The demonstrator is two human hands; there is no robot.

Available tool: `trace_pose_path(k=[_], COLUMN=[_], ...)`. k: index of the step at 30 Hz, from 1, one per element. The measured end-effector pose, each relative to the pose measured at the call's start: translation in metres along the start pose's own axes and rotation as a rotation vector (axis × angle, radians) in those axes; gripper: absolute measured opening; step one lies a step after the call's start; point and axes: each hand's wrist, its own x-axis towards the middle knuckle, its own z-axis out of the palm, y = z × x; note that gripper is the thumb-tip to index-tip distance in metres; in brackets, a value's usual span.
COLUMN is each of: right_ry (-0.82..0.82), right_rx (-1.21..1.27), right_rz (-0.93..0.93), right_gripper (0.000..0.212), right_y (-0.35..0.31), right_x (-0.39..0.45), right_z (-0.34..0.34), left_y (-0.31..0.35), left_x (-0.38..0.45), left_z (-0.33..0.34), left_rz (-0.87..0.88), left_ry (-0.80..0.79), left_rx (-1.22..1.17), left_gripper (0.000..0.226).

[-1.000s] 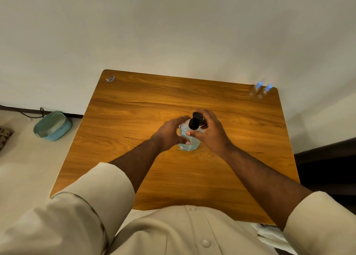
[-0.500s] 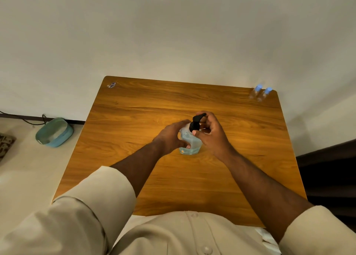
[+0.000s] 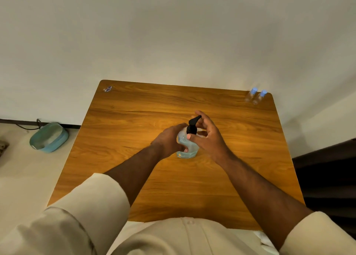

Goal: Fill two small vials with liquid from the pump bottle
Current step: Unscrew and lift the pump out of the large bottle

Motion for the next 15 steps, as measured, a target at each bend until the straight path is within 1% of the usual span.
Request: trace_pose_path(k=[2,4,6,9,10,12,13,15], right_ry=[0.016,0.059,0.037,-0.055,-0.069,-0.054,-0.034,-0.008], right_rx=[-0.125,-0.170,-0.098,0.037,0.023,-0.094,-0.165,-0.247], right_rz=[-0.004,-0.066,-0.079,-0.033,-0.013,-0.006,-0.035,-0.108], right_gripper=[0.081,0.076,0.073,0.075,0.076,0.076,0.072,0.050], right_y=[-0.002,-0.004,-0.008,-0.008,-0.009,-0.012,-0.013,-0.016], right_x=[0.001,0.001,0.000,0.001,0.001,0.002,0.004,0.005], right_z=[0.004,0.006,0.003,-0.002,-0.002,0.000,0.001,0.003], left_y=[0.002,0.002,0.000,-0.003,-0.003,-0.001,0.000,0.002], left_x=[0.001,0.000,-0.001,-0.002,-0.002,-0.002,-0.002,-0.002], left_z=[0.001,0.002,0.002,0.002,0.002,0.002,0.002,0.002], left_rz=[0.028,0.020,0.001,-0.024,-0.030,-0.042,-0.048,-0.060], left_ry=[-0.006,-0.003,0.001,0.001,0.002,0.002,0.001,0.003], left_rx=[0.000,-0.044,-0.074,-0.080,-0.067,-0.041,-0.036,-0.032], left_gripper=[0.077,0.073,0.075,0.080,0.082,0.089,0.092,0.093])
